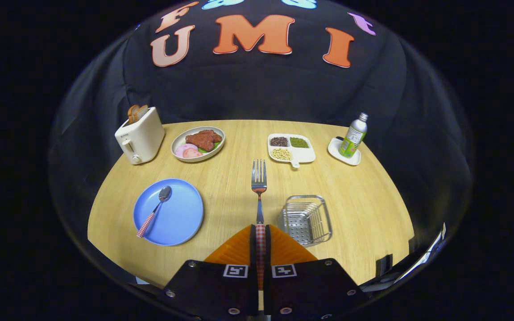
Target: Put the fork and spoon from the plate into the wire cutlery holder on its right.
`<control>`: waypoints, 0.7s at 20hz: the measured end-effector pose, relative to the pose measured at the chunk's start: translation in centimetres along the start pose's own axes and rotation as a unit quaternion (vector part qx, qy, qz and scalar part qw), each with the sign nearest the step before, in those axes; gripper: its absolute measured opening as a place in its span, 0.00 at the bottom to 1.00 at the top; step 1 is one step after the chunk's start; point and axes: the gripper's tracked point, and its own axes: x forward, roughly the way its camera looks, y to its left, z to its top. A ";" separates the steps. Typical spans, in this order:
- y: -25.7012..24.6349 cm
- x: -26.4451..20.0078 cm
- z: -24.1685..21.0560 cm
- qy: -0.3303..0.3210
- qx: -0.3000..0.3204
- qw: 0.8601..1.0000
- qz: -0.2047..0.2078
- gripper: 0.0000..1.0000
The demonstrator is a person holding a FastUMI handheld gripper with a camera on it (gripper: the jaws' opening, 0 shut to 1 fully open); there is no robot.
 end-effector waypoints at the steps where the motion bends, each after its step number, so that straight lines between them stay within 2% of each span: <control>1: -1.0 -0.3 -0.2 0.005 0.001 1.000 -0.003 0.05; 5: -4.6 -1.2 -1.1 0.020 -0.004 1.000 -0.020 0.05; 9: -7.1 -1.8 0.2 0.014 -0.031 0.999 -0.033 0.05; 14: -7.8 -1.5 -1.5 0.082 -0.055 0.995 -0.010 0.05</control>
